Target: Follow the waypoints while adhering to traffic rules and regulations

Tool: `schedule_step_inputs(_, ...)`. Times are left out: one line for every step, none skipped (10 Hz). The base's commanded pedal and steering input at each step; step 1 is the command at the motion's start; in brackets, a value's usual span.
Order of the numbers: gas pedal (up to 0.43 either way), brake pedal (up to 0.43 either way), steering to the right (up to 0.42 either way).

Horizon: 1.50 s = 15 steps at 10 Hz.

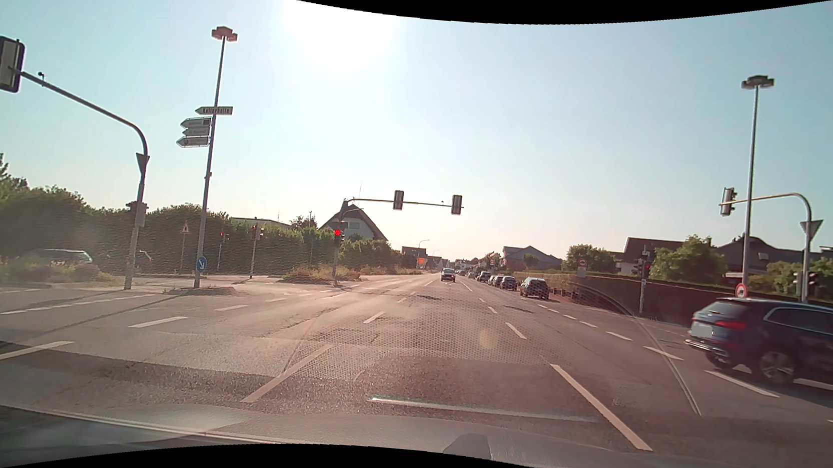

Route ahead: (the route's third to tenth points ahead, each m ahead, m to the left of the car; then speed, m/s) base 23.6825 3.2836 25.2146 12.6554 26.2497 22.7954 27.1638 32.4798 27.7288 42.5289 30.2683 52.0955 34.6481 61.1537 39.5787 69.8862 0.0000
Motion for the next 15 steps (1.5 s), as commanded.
schedule_step_inputs(0.0, 0.262, -0.002)
schedule_step_inputs(0.0, 0.262, -0.001)
schedule_step_inputs(0.0, 0.262, -0.001)
schedule_step_inputs(0.0, 0.256, -0.001)
schedule_step_inputs(0.0, 0.256, -0.001)
schedule_step_inputs(0.0, 0.262, -0.002)
schedule_step_inputs(0.0, 0.256, -0.001)
schedule_step_inputs(0.0, 0.262, -0.001)
schedule_step_inputs(0.0, 0.262, -0.001)
schedule_step_inputs(0.0, 0.262, -0.002)
schedule_step_inputs(0.0, 0.262, -0.001)
schedule_step_inputs(0.0, 0.256, -0.001)
schedule_step_inputs(0.0, 0.256, -0.002)
schedule_step_inputs(0.0, 0.256, -0.001)
schedule_step_inputs(0.0, 0.262, -0.001)
